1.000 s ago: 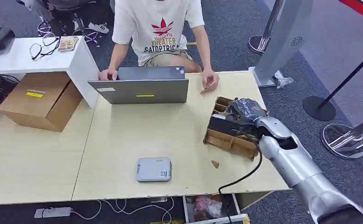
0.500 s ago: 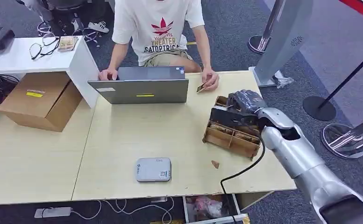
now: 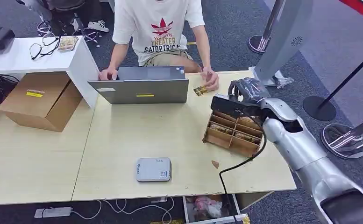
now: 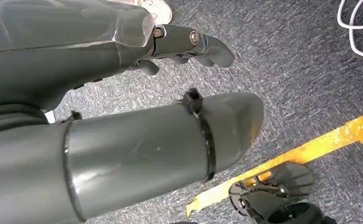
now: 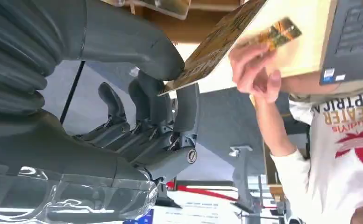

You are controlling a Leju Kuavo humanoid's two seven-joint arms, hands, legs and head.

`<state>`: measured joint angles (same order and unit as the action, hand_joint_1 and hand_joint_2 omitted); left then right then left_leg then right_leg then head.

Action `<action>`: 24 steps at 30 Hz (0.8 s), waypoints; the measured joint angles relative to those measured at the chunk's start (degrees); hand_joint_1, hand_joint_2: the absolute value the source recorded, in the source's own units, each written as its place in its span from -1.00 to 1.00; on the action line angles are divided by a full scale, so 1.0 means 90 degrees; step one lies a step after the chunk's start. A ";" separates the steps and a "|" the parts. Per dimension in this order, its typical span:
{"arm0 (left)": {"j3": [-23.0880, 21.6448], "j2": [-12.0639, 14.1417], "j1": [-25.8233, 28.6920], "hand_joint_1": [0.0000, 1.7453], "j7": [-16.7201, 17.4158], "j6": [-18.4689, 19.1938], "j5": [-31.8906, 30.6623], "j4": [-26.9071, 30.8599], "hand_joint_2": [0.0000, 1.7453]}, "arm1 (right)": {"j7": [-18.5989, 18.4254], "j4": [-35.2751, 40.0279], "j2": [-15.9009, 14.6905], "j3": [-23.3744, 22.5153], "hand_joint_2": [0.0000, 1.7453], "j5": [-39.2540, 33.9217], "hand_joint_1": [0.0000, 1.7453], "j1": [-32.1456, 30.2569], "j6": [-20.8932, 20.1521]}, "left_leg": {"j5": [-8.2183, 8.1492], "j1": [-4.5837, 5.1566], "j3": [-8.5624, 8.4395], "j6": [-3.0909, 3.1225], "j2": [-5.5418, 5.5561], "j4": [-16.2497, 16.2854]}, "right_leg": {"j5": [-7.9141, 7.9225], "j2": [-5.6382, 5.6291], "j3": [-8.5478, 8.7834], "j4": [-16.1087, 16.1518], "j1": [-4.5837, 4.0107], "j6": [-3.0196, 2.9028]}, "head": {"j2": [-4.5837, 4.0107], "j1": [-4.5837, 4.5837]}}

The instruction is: Pass the card to the sensor for recognition and then transmit it.

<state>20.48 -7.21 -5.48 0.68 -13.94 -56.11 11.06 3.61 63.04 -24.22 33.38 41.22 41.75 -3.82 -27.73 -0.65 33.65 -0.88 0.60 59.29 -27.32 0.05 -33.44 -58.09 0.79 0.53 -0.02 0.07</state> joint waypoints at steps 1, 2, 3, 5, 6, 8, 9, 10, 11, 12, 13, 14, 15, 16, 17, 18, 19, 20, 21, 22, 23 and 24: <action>-0.0005 0.0000 0.0000 -1.00 0.0000 -0.0007 -0.0002 0.0000 -1.00 | 0.0000 0.0000 0.0002 -0.0019 1.00 0.0002 0.70 0.0045 0.0000 | 0.0000 0.0000 0.0000 0.0000 0.0000 0.0000 | 0.0000 0.0000 0.0000 0.0000 0.0000 0.0000 | 0.0000 0.0000; -0.0010 0.0000 0.0000 -1.00 0.0000 -0.0012 -0.0005 0.0000 -1.00 | 0.0000 -0.0002 0.0007 -0.0044 1.00 0.0005 0.70 0.0083 0.0002 | 0.0000 0.0000 0.0000 0.0000 0.0000 0.0000 | 0.0000 0.0000 0.0001 0.0000 0.0000 0.0000 | 0.0000 0.0000; -0.0015 -0.0002 0.0000 -1.00 0.0000 -0.0015 -0.0012 0.0000 -1.00 | -0.0005 -0.0005 0.0012 -0.0071 1.00 0.0005 0.70 0.0123 0.0000 | 0.0000 0.0000 0.0000 0.0000 0.0000 0.0000 | 0.0000 0.0000 0.0001 0.0000 0.0000 0.0000 | 0.0000 0.0000; -0.0034 -0.0005 0.0000 -1.00 0.0002 -0.0015 -0.0043 0.0000 -1.00 | -0.0027 -0.0031 0.0034 -0.0133 1.00 0.0017 0.66 0.0203 0.0036 | 0.0000 0.0000 0.0000 0.0000 0.0001 0.0000 | 0.0000 0.0000 0.0001 -0.0001 0.0000 0.0000 | 0.0000 0.0002; -0.0044 -0.0007 -0.0001 -1.00 0.0002 -0.0012 -0.0065 0.0000 -1.00 | -0.0051 -0.0068 0.0058 -0.0160 1.00 0.0029 0.66 0.0261 0.0085 | 0.0000 0.0000 0.0000 0.0000 0.0001 0.0000 | 0.0000 0.0000 0.0000 -0.0001 0.0000 0.0000 | 0.0000 0.0000; -0.0049 -0.0010 -0.0004 -1.00 0.0002 -0.0010 -0.0073 0.0000 -1.00 | -0.0066 -0.0122 0.0092 -0.0204 1.00 0.0073 0.70 0.0349 0.0131 | 0.0000 0.0000 0.0000 0.0000 0.0001 0.0000 | 0.0000 0.0000 0.0000 -0.0001 0.0000 0.0000 | 0.0000 0.0000; -0.0053 -0.0012 -0.0004 -1.00 0.0002 -0.0007 -0.0083 0.0000 -1.00 | -0.0068 -0.0158 0.0117 -0.0231 1.00 0.0087 0.70 0.0394 0.0138 | 0.0000 0.0000 0.0000 0.0000 0.0000 0.0000 | 0.0000 0.0000 0.0001 -0.0001 0.0000 0.0000 | 0.0000 0.0002; -0.0058 -0.0012 -0.0005 -1.00 0.0002 -0.0002 -0.0092 0.0000 -1.00 | -0.0068 -0.0199 0.0146 -0.0260 1.00 0.0092 0.72 0.0434 0.0143 | 0.0000 0.0000 0.0000 0.0000 0.0001 0.0000 | 0.0000 0.0000 0.0000 -0.0001 0.0000 0.0000 | 0.0000 0.0000; -0.0061 -0.0012 -0.0006 -1.00 0.0005 0.0002 -0.0092 0.0000 -1.00 | -0.0078 -0.0260 0.0182 -0.0294 1.00 0.0112 0.72 0.0480 0.0158 | 0.0000 0.0000 0.0000 0.0000 0.0001 0.0000 | 0.0000 0.0000 0.0000 -0.0001 0.0000 0.0000 | 0.0000 0.0000; -0.0068 -0.0012 -0.0007 -1.00 0.0020 0.0005 -0.0092 0.0000 -1.00 | -0.0090 -0.0316 0.0221 -0.0313 1.00 0.0136 0.72 0.0522 0.0180 | 0.0000 0.0000 0.0000 0.0000 0.0001 0.0000 | 0.0000 0.0000 0.0001 -0.0001 0.0000 0.0000 | 0.0000 0.0002; -0.0080 -0.0012 -0.0007 -1.00 0.0024 0.0005 -0.0092 0.0000 -1.00 | -0.0100 -0.0369 0.0255 -0.0321 1.00 0.0158 0.76 0.0561 0.0209 | 0.0000 0.0000 0.0000 0.0000 0.0001 0.0000 | 0.0000 0.0000 0.0000 -0.0001 0.0000 0.0000 | 0.0000 -0.0002; -0.0097 -0.0012 -0.0007 -1.00 0.0027 0.0005 -0.0092 0.0000 -1.00 | -0.0100 -0.0449 0.0303 -0.0337 1.00 0.0206 0.74 0.0609 0.0233 | 0.0000 0.0000 0.0000 0.0000 0.0000 0.0000 | 0.0000 -0.0001 0.0000 -0.0001 0.0000 0.0000 | 0.0000 0.0000; -0.0112 -0.0012 -0.0009 -1.00 0.0034 0.0005 -0.0092 0.0000 -1.00 | -0.0100 -0.0522 0.0354 -0.0369 1.00 0.0240 0.74 0.0654 0.0243 | 0.0000 0.0000 -0.0001 0.0000 0.0000 0.0000 | 0.0000 -0.0001 0.0000 -0.0001 0.0000 0.0000 | 0.0000 0.0000; -0.0124 -0.0017 -0.0010 -1.00 0.0041 0.0005 -0.0092 0.0000 -1.00 | -0.0100 -0.0592 0.0405 -0.0403 1.00 0.0264 0.74 0.0696 0.0250 | 0.0000 0.0000 0.0000 0.0000 0.0000 0.0000 | 0.0000 -0.0001 0.0000 -0.0001 -0.0001 0.0000 | 0.0000 -0.0002; -0.0138 -0.0019 -0.0010 -1.00 0.0041 0.0005 -0.0097 0.0000 -1.00 | -0.0104 -0.0656 0.0452 -0.0428 1.00 0.0299 0.74 0.0743 0.0262 | 0.0000 -0.0001 0.0000 0.0000 0.0000 0.0000 | 0.0000 0.0000 0.0000 -0.0001 -0.0001 0.0000 | 0.0000 0.0002; -0.0151 -0.0022 -0.0010 -1.00 0.0041 0.0005 -0.0112 0.0000 -1.00 | -0.0114 -0.0755 0.0514 -0.0449 1.00 0.0340 0.74 0.0802 0.0272 | 0.0000 -0.0001 0.0000 0.0000 0.0000 0.0000 | 0.0000 0.0000 0.0000 -0.0001 -0.0001 0.0000 | 0.0000 -0.0002; -0.0158 -0.0027 -0.0011 -1.00 0.0044 0.0005 -0.0112 0.0000 -1.00 | -0.0117 -0.0844 0.0568 -0.0471 1.00 0.0374 0.74 0.0852 0.0282 | 0.0000 -0.0001 0.0000 0.0000 0.0000 0.0000 | 0.0000 -0.0001 0.0000 -0.0001 -0.0001 0.0000 | 0.0000 0.0002; -0.0163 -0.0029 -0.0014 -1.00 0.0049 0.0005 -0.0114 0.0000 -1.00 | -0.0126 -0.0931 0.0615 -0.0486 1.00 0.0408 0.74 0.0906 0.0289 | 0.0000 -0.0001 -0.0001 0.0000 0.0000 0.0000 | 0.0000 -0.0001 0.0000 -0.0001 -0.0001 0.0000 | 0.0000 -0.0002; -0.0165 -0.0036 -0.0017 -1.00 0.0056 0.0005 -0.0124 0.0000 -1.00 | -0.0126 -0.1008 0.0658 -0.0503 1.00 0.0428 0.76 0.0952 0.0294 | 0.0001 -0.0001 -0.0001 0.0000 0.0000 0.0000 | 0.0000 0.0000 0.0000 -0.0001 -0.0001 0.0000 | 0.0000 0.0000; -0.0172 -0.0039 -0.0017 -1.00 0.0063 0.0005 -0.0131 0.0000 -1.00 | -0.0136 -0.1091 0.0700 -0.0525 1.00 0.0452 0.76 0.1004 0.0299 | 0.0001 -0.0001 0.0000 0.0000 0.0001 0.0000 | 0.0000 0.0001 0.0000 -0.0001 -0.0001 0.0000 | 0.0000 0.0000; -0.0180 -0.0041 -0.0017 -1.00 0.0066 0.0007 -0.0138 0.0000 -1.00 | -0.0155 -0.1182 0.0745 -0.0551 1.00 0.0483 0.76 0.1057 0.0306 | 0.0001 -0.0001 0.0000 0.0000 0.0001 0.0000 | 0.0000 0.0001 0.0000 -0.0001 -0.0001 0.0000 | 0.0000 0.0000; -0.0192 -0.0044 -0.0017 -1.00 0.0070 0.0010 -0.0153 0.0000 -1.00 | -0.0175 -0.1253 0.0782 -0.0578 1.00 0.0488 0.76 0.1102 0.0321 | 0.0001 -0.0001 0.0000 0.0000 0.0000 0.0000 | 0.0000 0.0000 0.0000 -0.0001 -0.0001 0.0000 | 0.0000 0.0000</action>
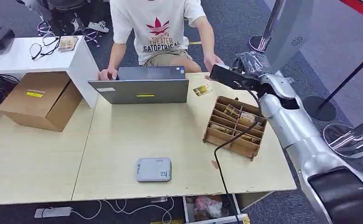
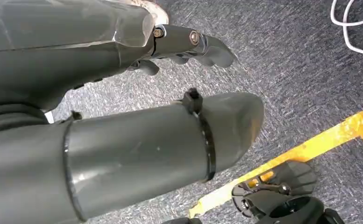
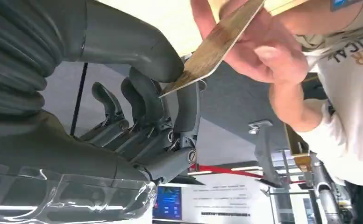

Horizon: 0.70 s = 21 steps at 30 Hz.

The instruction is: Pass the card to the sensor for recognition and then transmit it.

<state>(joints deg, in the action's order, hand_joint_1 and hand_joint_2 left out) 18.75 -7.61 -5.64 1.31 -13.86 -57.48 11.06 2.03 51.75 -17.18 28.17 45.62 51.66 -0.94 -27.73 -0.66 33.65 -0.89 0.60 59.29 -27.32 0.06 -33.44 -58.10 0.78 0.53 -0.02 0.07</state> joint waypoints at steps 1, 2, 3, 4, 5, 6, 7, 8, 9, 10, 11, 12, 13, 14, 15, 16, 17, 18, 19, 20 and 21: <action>-0.0010 0.0000 -0.0001 -1.00 0.0007 0.0002 -0.0014 0.0000 -1.00 | -0.0012 -0.0072 0.0036 -0.0022 1.00 0.0007 0.76 0.0038 0.0010 | 0.0000 0.0000 0.0000 0.0000 0.0000 0.0000 | 0.0000 0.0000 0.0000 0.0000 0.0000 0.0000 | 0.0000 0.0000; -0.0012 0.0000 -0.0005 -1.00 0.0027 0.0010 -0.0019 0.0000 -1.00 | -0.0027 -0.0136 0.0066 -0.0034 1.00 0.0037 0.82 0.0069 0.0029 | 0.0000 0.0000 0.0000 0.0000 0.0000 0.0000 | 0.0000 0.0000 0.0000 0.0000 0.0000 0.0000 | 0.0000 0.0000; -0.0019 -0.0005 -0.0007 -1.00 0.0039 0.0017 -0.0027 0.0000 -1.00 | -0.0044 -0.0211 0.0102 -0.0051 1.00 0.0063 0.80 0.0095 0.0041 | 0.0000 0.0000 0.0000 0.0000 0.0000 0.0000 | 0.0000 0.0000 0.0000 0.0000 0.0000 0.0000 | 0.0000 0.0000; -0.0027 -0.0005 -0.0008 -1.00 0.0046 0.0017 -0.0032 0.0000 -1.00 | -0.0044 -0.0296 0.0138 -0.0063 1.00 0.0094 0.80 0.0119 0.0065 | 0.0000 0.0000 0.0000 0.0000 0.0000 0.0000 | 0.0000 0.0000 0.0000 0.0000 0.0000 0.0000 | 0.0000 0.0002; -0.0036 -0.0007 -0.0010 -1.00 0.0049 0.0019 -0.0032 0.0000 -1.00 | -0.0041 -0.0366 0.0170 -0.0085 1.00 0.0128 0.80 0.0135 0.0102 | 0.0000 0.0000 0.0000 0.0000 0.0000 0.0000 | 0.0000 0.0000 0.0000 0.0001 0.0000 0.0000 | 0.0000 0.0000; -0.0049 -0.0010 -0.0012 -1.00 0.0049 0.0022 -0.0032 0.0000 -1.00 | -0.0041 -0.0415 0.0194 -0.0107 1.00 0.0146 0.80 0.0148 0.0121 | 0.0000 0.0000 0.0000 0.0000 0.0001 0.0000 | 0.0000 0.0001 0.0000 0.0001 0.0000 0.0000 | 0.0000 0.0000; -0.0061 -0.0010 -0.0012 -1.00 0.0049 0.0024 -0.0032 0.0000 -1.00 | -0.0041 -0.0464 0.0216 -0.0126 1.00 0.0155 0.80 0.0159 0.0131 | 0.0000 0.0000 0.0000 0.0000 0.0000 0.0000 | 0.0000 0.0001 0.0000 0.0001 0.0000 0.0000 | 0.0000 -0.0002; -0.0070 -0.0012 -0.0014 -1.00 0.0049 0.0024 -0.0032 0.0000 -1.00 | -0.0039 -0.0508 0.0233 -0.0153 1.00 0.0173 0.80 0.0165 0.0131 | 0.0000 0.0000 0.0000 0.0000 0.0000 0.0000 | 0.0000 0.0001 0.0000 0.0001 0.0000 0.0000 | 0.0000 0.0000; -0.0078 -0.0017 -0.0016 -1.00 0.0049 0.0027 -0.0034 0.0000 -1.00 | -0.0036 -0.0553 0.0252 -0.0177 1.00 0.0180 0.82 0.0169 0.0131 | 0.0000 0.0000 0.0000 0.0000 0.0000 0.0000 | 0.0000 0.0001 0.0000 0.0000 0.0000 0.0000 | 0.0000 0.0000; -0.0085 -0.0019 -0.0017 -1.00 0.0049 0.0029 -0.0036 0.0000 -1.00 | -0.0031 -0.0590 0.0262 -0.0192 1.00 0.0192 0.82 0.0170 0.0134 | 0.0000 0.0000 0.0000 0.0000 0.0001 0.0000 | 0.0000 0.0001 0.0000 0.0001 0.0000 0.0000 | 0.0000 0.0000; -0.0095 -0.0019 -0.0020 -1.00 0.0053 0.0034 -0.0046 0.0000 -1.00 | -0.0024 -0.0621 0.0269 -0.0201 1.00 0.0192 0.82 0.0171 0.0136 | 0.0000 0.0000 0.0000 0.0000 0.0001 0.0000 | 0.0000 0.0001 0.0000 0.0000 0.0000 0.0000 | 0.0000 0.0000; -0.0109 -0.0019 -0.0021 -1.00 0.0058 0.0036 -0.0051 0.0000 -1.00 | -0.0017 -0.0656 0.0277 -0.0204 1.00 0.0189 0.72 0.0171 0.0141 | 0.0000 0.0000 0.0000 0.0000 0.0000 0.0000 | 0.0000 0.0001 0.0000 0.0001 0.0000 0.0000 | 0.0000 0.0000; -0.0117 -0.0019 -0.0023 -1.00 0.0061 0.0036 -0.0051 0.0000 -1.00 | -0.0005 -0.0689 0.0282 -0.0206 1.00 0.0189 0.64 0.0170 0.0143 | 0.0000 0.0000 0.0000 0.0000 0.0000 0.0000 | 0.0000 0.0001 -0.0001 0.0001 0.0000 0.0000 | 0.0000 0.0000; -0.0117 -0.0019 -0.0024 -1.00 0.0066 0.0039 -0.0051 0.0000 -1.00 | 0.0003 -0.0716 0.0284 -0.0206 1.00 0.0189 -0.76 0.0170 0.0148 | 0.0000 0.0000 0.0000 0.0000 0.0000 0.0000 | 0.0000 0.0001 -0.0001 0.0001 0.0000 0.0000 | 0.0000 0.0000; -0.0119 -0.0019 -0.0024 -1.00 0.0066 0.0039 -0.0051 0.0000 -1.00 | 0.0012 -0.0741 0.0286 -0.0209 1.00 0.0192 -1.00 0.0168 0.0151 | 0.0000 0.0000 0.0000 0.0000 0.0000 0.0000 | 0.0000 0.0001 -0.0001 0.0001 0.0000 0.0000 | 0.0000 0.0000; -0.0119 -0.0019 -0.0024 -1.00 0.0070 0.0044 -0.0051 0.0000 -1.00 | 0.0032 -0.0774 0.0289 -0.0213 1.00 0.0192 -1.00 0.0166 0.0153 | 0.0000 0.0000 0.0000 0.0000 0.0000 0.0000 | 0.0000 0.0001 -0.0001 0.0001 0.0000 0.0000 | 0.0000 0.0000; -0.0124 -0.0019 -0.0024 -1.00 0.0083 0.0044 -0.0051 0.0000 -1.00 | 0.0051 -0.0806 0.0291 -0.0216 1.00 0.0201 -1.00 0.0160 0.0153 | 0.0000 0.0000 0.0000 0.0000 0.0000 0.0000 | 0.0000 0.0001 -0.0001 0.0001 0.0000 0.0000 | 0.0000 0.0000; -0.0124 -0.0019 -0.0024 -1.00 0.0085 0.0044 -0.0051 0.0000 -1.00 | 0.0053 -0.0823 0.0291 -0.0218 1.00 0.0206 -1.00 0.0149 0.0153 | 0.0000 0.0000 0.0000 0.0000 0.0001 0.0000 | 0.0000 0.0001 -0.0001 0.0001 0.0000 0.0000 | 0.0000 0.0000; -0.0126 -0.0019 -0.0024 -1.00 0.0085 0.0044 -0.0051 0.0000 -1.00 | 0.0056 -0.0840 0.0294 -0.0221 1.00 0.0211 -1.00 0.0137 0.0155 | 0.0000 0.0000 0.0000 0.0000 0.0001 0.0000 | 0.0000 0.0001 -0.0001 0.0001 0.0000 0.0000 | 0.0000 0.0002; -0.0126 -0.0019 -0.0024 -1.00 0.0087 0.0044 -0.0053 0.0000 -1.00 | 0.0063 -0.0864 0.0294 -0.0226 1.00 0.0221 -1.00 0.0127 0.0163 | 0.0000 0.0000 0.0000 0.0000 0.0000 0.0000 | 0.0000 0.0000 -0.0001 0.0001 0.0000 0.0000 | 0.0000 0.0000; -0.0126 -0.0019 -0.0024 -1.00 0.0087 0.0044 -0.0058 0.0000 -1.00 | 0.0066 -0.0884 0.0294 -0.0228 1.00 0.0226 -1.00 0.0116 0.0172 | 0.0000 0.0000 0.0000 0.0000 0.0001 0.0001 | 0.0000 0.0000 -0.0001 0.0001 0.0000 0.0000 | 0.0000 0.0002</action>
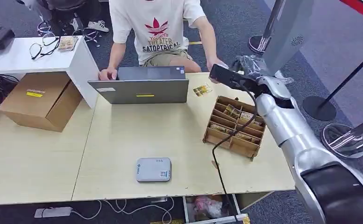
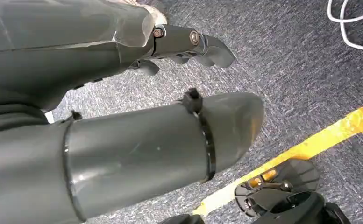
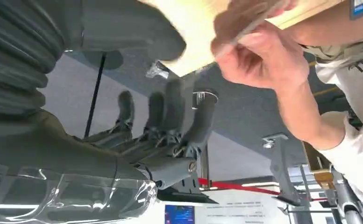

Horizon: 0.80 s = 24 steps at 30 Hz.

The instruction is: Pass the card to the sensor for recognition and then transmit it.

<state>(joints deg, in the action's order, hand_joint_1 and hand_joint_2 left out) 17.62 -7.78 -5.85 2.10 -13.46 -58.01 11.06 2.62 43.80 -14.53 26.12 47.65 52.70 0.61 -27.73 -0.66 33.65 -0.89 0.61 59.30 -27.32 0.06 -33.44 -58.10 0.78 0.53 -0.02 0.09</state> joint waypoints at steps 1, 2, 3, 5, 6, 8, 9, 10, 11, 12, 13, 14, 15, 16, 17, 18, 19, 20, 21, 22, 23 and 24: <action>-0.0002 0.0000 0.0000 -1.00 0.0007 0.0000 -0.0010 0.0000 -1.00 | 0.0000 -0.0017 0.0000 -0.0007 1.00 0.0000 -1.00 -0.0011 0.0010 | 0.0000 0.0000 0.0000 0.0000 0.0000 0.0000 | 0.0000 0.0000 0.0000 0.0000 0.0000 0.0000 | 0.0000 -0.0002; -0.0002 0.0000 0.0000 -1.00 0.0022 0.0000 -0.0010 0.0000 -1.00 | 0.0002 -0.0039 0.0000 -0.0022 1.00 0.0010 -1.00 -0.0022 0.0029 | 0.0000 0.0000 0.0000 0.0000 0.0000 0.0000 | 0.0000 0.0000 0.0000 0.0000 0.0000 0.0000 | 0.0000 -0.0002; -0.0005 0.0000 0.0000 -1.00 0.0024 0.0000 -0.0012 0.0000 -1.00 | 0.0007 -0.0044 0.0000 -0.0029 1.00 0.0027 -1.00 -0.0039 0.0049 | 0.0000 0.0000 0.0000 0.0000 0.0000 0.0000 | 0.0000 0.0000 0.0000 0.0000 0.0000 0.0000 | 0.0000 -0.0002; -0.0012 0.0000 0.0000 -1.00 0.0039 0.0000 -0.0012 0.0000 -1.00 | 0.0027 -0.0046 0.0000 -0.0046 1.00 0.0041 -1.00 -0.0082 0.0097 | 0.0000 0.0000 0.0000 0.0000 0.0000 0.0000 | 0.0000 0.0000 0.0000 0.0000 0.0000 0.0000 | 0.0000 -0.0002; -0.0015 0.0000 -0.0001 -1.00 0.0041 0.0000 -0.0012 0.0000 -1.00 | 0.0043 -0.0046 0.0000 -0.0051 1.00 0.0051 -1.00 -0.0109 0.0119 | 0.0000 0.0000 0.0000 0.0000 0.0000 0.0000 | 0.0000 0.0000 0.0000 0.0000 0.0000 0.0000 | 0.0000 -0.0002; -0.0022 -0.0002 -0.0001 -1.00 0.0044 0.0000 -0.0010 0.0000 -1.00 | 0.0070 -0.0013 0.0005 -0.0075 1.00 0.0094 -1.00 -0.0187 0.0174 | 0.0000 0.0000 0.0000 0.0000 0.0000 0.0000 | 0.0000 0.0000 0.0000 0.0000 0.0000 0.0000 | 0.0000 -0.0005; -0.0024 -0.0002 -0.0001 -1.00 0.0044 -0.0007 0.0002 0.0000 -1.00 | 0.0092 0.0041 0.0010 -0.0095 1.00 0.0109 -1.00 -0.0239 0.0214 | 0.0000 0.0000 0.0000 0.0000 0.0000 0.0000 | 0.0000 0.0000 0.0000 0.0000 0.0000 0.0000 | 0.0000 0.0000; -0.0029 -0.0002 0.0000 -1.00 0.0044 -0.0010 0.0022 0.0000 -1.00 | 0.0117 0.0105 0.0019 -0.0107 1.00 0.0124 -1.00 -0.0289 0.0248 | 0.0000 0.0000 0.0000 0.0000 0.0000 0.0000 | 0.0000 -0.0001 0.0000 0.0000 0.0000 0.0000 | 0.0000 -0.0002; -0.0029 -0.0002 -0.0001 -1.00 0.0041 -0.0015 0.0032 0.0000 -1.00 | 0.0124 0.0163 0.0027 -0.0117 1.00 0.0156 -1.00 -0.0334 0.0277 | 0.0000 0.0000 0.0000 0.0000 0.0000 0.0000 | 0.0000 -0.0002 0.0000 0.0000 0.0000 0.0000 | 0.0000 -0.0002; -0.0032 -0.0002 -0.0001 -1.00 0.0032 -0.0022 0.0036 0.0000 -1.00 | 0.0136 0.0247 0.0039 -0.0133 1.00 0.0172 -1.00 -0.0395 0.0342 | 0.0000 0.0000 0.0000 0.0000 0.0000 0.0000 | 0.0000 -0.0002 0.0000 0.0000 0.0000 0.0000 | 0.0000 -0.0002; -0.0032 -0.0005 0.0000 -1.00 0.0020 -0.0029 0.0048 0.0000 -1.00 | 0.0157 0.0361 0.0044 -0.0148 1.00 0.0184 -1.00 -0.0467 0.0427 | 0.0000 0.0000 0.0000 0.0000 0.0000 0.0000 | 0.0000 -0.0001 0.0000 0.0000 0.0000 0.0000 | 0.0000 -0.0002; -0.0032 -0.0005 0.0002 -1.00 0.0010 -0.0034 0.0056 0.0000 -1.00 | 0.0187 0.0486 0.0051 -0.0160 1.00 0.0194 -1.00 -0.0557 0.0510 | 0.0000 -0.0001 0.0000 0.0000 0.0000 0.0000 | 0.0000 0.0000 0.0000 0.0000 -0.0001 0.0000 | 0.0000 -0.0002; -0.0032 -0.0007 0.0003 -1.00 -0.0012 -0.0044 0.0066 0.0000 -1.00 | 0.0233 0.0646 0.0056 -0.0190 1.00 0.0194 -1.00 -0.0660 0.0616 | 0.0000 -0.0001 0.0000 0.0000 0.0001 0.0000 | 0.0000 0.0001 0.0000 0.0000 -0.0001 0.0000 | 0.0000 -0.0005; -0.0032 -0.0007 0.0003 -1.00 -0.0027 -0.0049 0.0075 0.0000 -1.00 | 0.0257 0.0802 0.0061 -0.0228 1.00 0.0189 -1.00 -0.0770 0.0719 | 0.0000 -0.0001 0.0000 0.0000 0.0001 0.0000 | -0.0001 0.0001 0.0000 0.0000 -0.0001 0.0001 | 0.0000 0.0000; -0.0034 -0.0007 0.0003 -1.00 -0.0029 -0.0051 0.0085 0.0000 -1.00 | 0.0279 0.0989 0.0068 -0.0277 1.00 0.0172 -1.00 -0.0902 0.0816 | 0.0000 -0.0001 0.0000 0.0000 0.0002 0.0000 | -0.0001 0.0002 0.0000 0.0000 -0.0001 0.0001 | 0.0000 -0.0005; -0.0034 -0.0007 0.0004 -1.00 -0.0029 -0.0056 0.0090 0.0000 -1.00 | 0.0311 0.1186 0.0068 -0.0316 1.00 0.0168 -1.00 -0.1032 0.0904 | 0.0000 -0.0001 0.0000 0.0000 0.0002 0.0000 | -0.0001 0.0002 0.0000 0.0000 -0.0001 0.0001 | 0.0000 0.0000; -0.0034 -0.0007 0.0006 -1.00 -0.0032 -0.0068 0.0102 0.0000 -1.00 | 0.0347 0.1370 0.0070 -0.0355 1.00 0.0160 -1.00 -0.1174 0.0991 | -0.0001 -0.0001 0.0001 0.0000 0.0003 -0.0001 | -0.0001 0.0001 0.0000 0.0000 -0.0001 0.0001 | 0.0000 -0.0005; -0.0034 -0.0007 0.0006 -1.00 -0.0034 -0.0085 0.0107 0.0000 -1.00 | 0.0379 0.1560 0.0075 -0.0398 1.00 0.0160 -1.00 -0.1321 0.1080 | -0.0001 -0.0001 0.0000 0.0000 0.0003 -0.0001 | -0.0002 0.0001 0.0000 0.0000 -0.0001 0.0002 | 0.0000 0.0000; -0.0034 -0.0007 0.0006 -1.00 -0.0039 -0.0092 0.0124 0.0000 -1.00 | 0.0415 0.1781 0.0083 -0.0452 1.00 0.0160 -1.00 -0.1491 0.1199 | -0.0001 -0.0001 0.0001 0.0000 0.0003 -0.0001 | -0.0002 0.0002 0.0000 0.0001 -0.0001 0.0002 | 0.0000 -0.0002; -0.0034 -0.0007 0.0008 -1.00 -0.0039 -0.0097 0.0129 0.0000 -1.00 | 0.0454 0.1961 0.0087 -0.0483 1.00 0.0165 -1.00 -0.1642 0.1303 | -0.0001 0.0000 0.0001 0.0000 0.0003 -0.0001 | -0.0002 0.0002 0.0000 0.0001 0.0000 0.0003 | 0.0000 -0.0002; -0.0034 -0.0007 0.0012 -1.00 -0.0041 -0.0102 0.0141 0.0000 -1.00 | 0.0476 0.2136 0.0095 -0.0517 1.00 0.0172 -1.00 -0.1787 0.1403 | -0.0001 -0.0001 0.0001 0.0000 0.0003 -0.0001 | -0.0002 0.0002 0.0000 0.0001 -0.0001 0.0003 | 0.0000 -0.0002; -0.0034 -0.0007 0.0014 -1.00 -0.0041 -0.0109 0.0143 0.0000 -1.00 | 0.0505 0.2299 0.0102 -0.0556 1.00 0.0173 -1.00 -0.1930 0.1517 | -0.0001 -0.0001 0.0001 0.0000 0.0003 -0.0001 | -0.0003 0.0002 0.0000 0.0001 -0.0001 0.0003 | 0.0000 -0.0002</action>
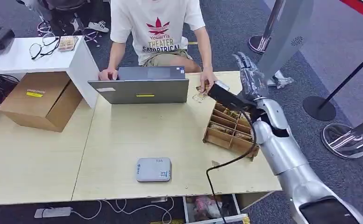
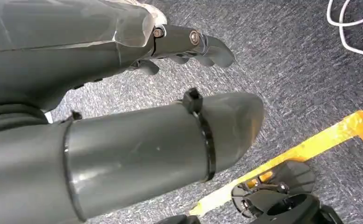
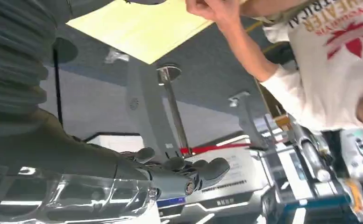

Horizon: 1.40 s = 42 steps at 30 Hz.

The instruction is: Pass the card to the sensor for recognition and then transmit it.

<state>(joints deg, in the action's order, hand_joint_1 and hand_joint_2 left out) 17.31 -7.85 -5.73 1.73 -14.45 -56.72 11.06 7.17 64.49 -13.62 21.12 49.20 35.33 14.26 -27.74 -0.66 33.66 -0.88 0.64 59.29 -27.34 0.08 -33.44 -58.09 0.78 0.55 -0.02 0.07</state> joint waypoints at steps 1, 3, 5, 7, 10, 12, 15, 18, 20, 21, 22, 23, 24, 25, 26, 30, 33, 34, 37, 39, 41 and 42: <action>0.0000 0.0000 0.0002 -1.00 -0.0002 -0.0014 0.0005 0.0000 -1.00 | 0.0049 0.0209 0.0015 -0.0058 1.00 0.0000 -1.00 -0.0171 0.0172 | 0.0000 0.0000 0.0001 0.0000 0.0000 0.0000 | -0.0001 0.0001 0.0000 0.0000 0.0000 0.0001 | 0.0000 0.0002; 0.0000 0.0000 0.0015 -1.00 -0.0010 -0.0041 0.0017 0.0000 -1.00 | 0.0132 0.0529 0.0051 -0.0142 1.00 0.0000 -1.00 -0.0464 0.0461 | 0.0000 0.0000 0.0000 0.0000 0.0000 0.0000 | -0.0001 0.0000 0.0000 0.0000 0.0000 0.0001 | 0.0000 0.0002; 0.0000 0.0000 0.0022 -1.00 -0.0019 -0.0065 0.0031 0.0000 -1.00 | 0.0279 0.0855 0.0117 -0.0250 1.00 -0.0056 -1.00 -0.0765 0.0809 | 0.0000 0.0000 0.0000 0.0000 0.0000 -0.0001 | -0.0001 0.0000 0.0000 0.0000 0.0000 0.0002 | 0.0000 0.0002; 0.0000 -0.0002 0.0031 -1.00 -0.0022 -0.0107 0.0063 0.0000 -1.00 | 0.0431 0.1158 0.0207 -0.0346 1.00 -0.0205 -1.00 -0.1070 0.1121 | 0.0000 0.0000 0.0000 0.0000 0.0000 -0.0001 | -0.0002 0.0000 0.0000 0.0000 0.0000 0.0002 | 0.0000 0.0000; 0.0000 -0.0002 0.0037 -1.00 -0.0039 -0.0133 0.0114 0.0000 -1.00 | 0.0673 0.1540 0.0359 -0.0438 1.00 -0.0519 -1.00 -0.1472 0.1525 | 0.0000 -0.0001 0.0000 0.0000 0.0000 -0.0002 | -0.0002 0.0000 0.0000 0.0000 0.0000 0.0002 | 0.0000 0.0002; 0.0000 -0.0002 0.0040 -1.00 -0.0039 -0.0138 0.0121 0.0000 -1.00 | 0.0773 0.1723 0.0454 -0.0494 1.00 -0.0688 -1.00 -0.1713 0.1699 | -0.0001 -0.0001 0.0000 0.0000 0.0000 -0.0003 | -0.0003 0.0000 0.0000 0.0000 0.0000 0.0002 | 0.0000 0.0000; 0.0000 -0.0002 0.0045 -1.00 -0.0039 -0.0172 0.0187 0.0000 -1.00 | 0.0887 0.1998 0.0656 -0.0503 1.00 -0.0899 -1.00 -0.2084 0.1859 | -0.0001 -0.0001 0.0000 -0.0001 0.0000 -0.0004 | -0.0004 0.0000 0.0000 0.0000 0.0000 0.0001 | 0.0000 0.0000; 0.0000 -0.0002 0.0061 -1.00 -0.0039 -0.0192 0.0231 0.0000 -1.00 | 0.0928 0.2175 0.0836 -0.0503 1.00 -0.1025 -1.00 -0.2369 0.1883 | -0.0001 -0.0001 0.0000 -0.0001 -0.0002 -0.0004 | -0.0004 -0.0002 0.0000 0.0000 0.0000 0.0001 | 0.0000 0.0000; 0.0000 -0.0002 0.0069 -1.00 -0.0039 -0.0211 0.0248 0.0000 -1.00 | 0.0969 0.2243 0.0955 -0.0503 1.00 -0.1159 -1.00 -0.2503 0.1883 | -0.0001 -0.0001 0.0000 -0.0001 -0.0002 -0.0004 | -0.0004 -0.0001 -0.0001 0.0000 0.0000 0.0001 | 0.0000 0.0000; 0.0000 -0.0002 0.0072 -1.00 -0.0039 -0.0221 0.0248 0.0000 -1.00 | 0.0989 0.2272 0.1015 -0.0503 1.00 -0.1205 -1.00 -0.2569 0.1883 | -0.0001 -0.0001 0.0000 -0.0001 -0.0002 -0.0004 | -0.0004 -0.0001 -0.0001 0.0000 0.0000 0.0001 | 0.0000 0.0000; 0.0000 -0.0002 0.0075 -1.00 -0.0039 -0.0228 0.0252 0.0000 -1.00 | 0.1008 0.2291 0.1064 -0.0503 1.00 -0.1245 -1.00 -0.2633 0.1883 | -0.0001 -0.0001 0.0000 -0.0001 -0.0002 -0.0004 | -0.0004 -0.0001 0.0000 0.0000 0.0000 0.0001 | 0.0000 0.0000; 0.0000 -0.0002 0.0076 -1.00 -0.0036 -0.0228 0.0260 0.0000 -1.00 | 0.1023 0.2310 0.1110 -0.0503 1.00 -0.1338 -1.00 -0.2705 0.1881 | -0.0001 -0.0001 0.0000 -0.0001 -0.0001 -0.0004 | -0.0004 -0.0001 0.0000 0.0000 0.0000 0.0001 | 0.0000 0.0000; 0.0002 -0.0002 0.0076 -1.00 -0.0032 -0.0228 0.0267 0.0000 -1.00 | 0.1033 0.2328 0.1164 -0.0503 1.00 -0.1424 -1.00 -0.2783 0.1878 | -0.0001 -0.0001 0.0000 -0.0001 -0.0001 -0.0004 | -0.0004 -0.0001 -0.0001 0.0000 0.0000 0.0001 | 0.0000 0.0002; 0.0002 -0.0002 0.0076 -1.00 -0.0005 -0.0228 0.0277 0.0000 -1.00 | 0.1042 0.2340 0.1219 -0.0503 1.00 -0.1496 -1.00 -0.2850 0.1861 | -0.0001 -0.0001 0.0000 -0.0001 -0.0002 -0.0004 | -0.0004 -0.0001 -0.0001 0.0000 0.0000 0.0001 | 0.0000 0.0000; 0.0002 -0.0002 0.0075 -1.00 0.0012 -0.0228 0.0291 0.0000 -1.00 | 0.1037 0.2342 0.1275 -0.0503 1.00 -0.1581 -1.00 -0.2903 0.1815 | -0.0001 -0.0001 0.0000 -0.0001 -0.0002 -0.0004 | -0.0004 -0.0002 -0.0001 0.0000 0.0000 0.0001 | 0.0000 0.0000; 0.0007 -0.0002 0.0075 -1.00 0.0044 -0.0228 0.0323 0.0000 -1.00 | 0.0967 0.2376 0.1447 -0.0508 1.00 -0.1741 -1.00 -0.3075 0.1626 | -0.0001 -0.0001 0.0000 -0.0001 -0.0002 -0.0004 | -0.0004 -0.0002 -0.0001 0.0000 0.0000 0.0001 | 0.0000 0.0000; 0.0010 -0.0002 0.0079 -1.00 0.0063 -0.0228 0.0345 0.0000 -1.00 | 0.0889 0.2376 0.1542 -0.0532 1.00 -0.1822 -1.00 -0.3161 0.1404 | -0.0001 -0.0001 0.0000 -0.0001 -0.0002 -0.0004 | -0.0004 -0.0001 -0.0001 0.0000 0.0000 0.0001 | 0.0000 0.0000; 0.0015 -0.0002 0.0082 -1.00 0.0063 -0.0228 0.0352 0.0000 -1.00 | 0.0879 0.2374 0.1567 -0.0535 1.00 -0.1836 -1.00 -0.3184 0.1358 | -0.0001 0.0000 0.0000 -0.0001 -0.0002 -0.0004 | -0.0004 -0.0001 -0.0001 0.0000 0.0000 0.0001 | 0.0000 0.0002; 0.0039 -0.0002 0.0086 -1.00 0.0063 -0.0228 0.0367 0.0000 -1.00 | 0.0882 0.2369 0.1627 -0.0590 1.00 -0.1851 -1.00 -0.3248 0.1201 | -0.0001 0.0000 0.0000 -0.0001 -0.0002 -0.0004 | -0.0004 -0.0001 -0.0001 0.0000 0.0000 0.0001 | 0.0000 0.0002; 0.0046 -0.0002 0.0089 -1.00 0.0070 -0.0228 0.0374 0.0000 -1.00 | 0.0882 0.2364 0.1649 -0.0629 1.00 -0.1868 -1.00 -0.3283 0.1143 | -0.0001 0.0000 0.0000 -0.0001 -0.0002 -0.0004 | -0.0004 -0.0001 -0.0001 0.0001 0.0000 0.0001 | 0.0000 0.0000; 0.0049 -0.0002 0.0088 -1.00 0.0085 -0.0228 0.0384 0.0000 -1.00 | 0.0882 0.2350 0.1671 -0.0668 1.00 -0.1880 -1.00 -0.3315 0.1086 | -0.0001 0.0000 0.0000 -0.0001 -0.0002 -0.0004 | -0.0004 -0.0001 -0.0001 0.0001 0.0000 0.0001 | 0.0000 0.0002; 0.0049 -0.0002 0.0088 -1.00 0.0099 -0.0228 0.0401 0.0000 -1.00 | 0.0884 0.2333 0.1683 -0.0685 1.00 -0.1885 -1.00 -0.3328 0.1060 | -0.0001 0.0000 0.0000 -0.0002 -0.0002 -0.0004 | -0.0004 -0.0002 -0.0001 0.0001 0.0000 0.0001 | 0.0000 0.0000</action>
<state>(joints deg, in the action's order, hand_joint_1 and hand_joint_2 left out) 17.75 -7.87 -4.94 2.62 -16.50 -53.11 11.06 15.12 85.48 1.53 14.95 32.24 5.38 23.80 -27.75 -0.66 33.66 -0.90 0.62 59.25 -27.38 0.06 -33.45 -58.08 0.78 0.56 -0.02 0.07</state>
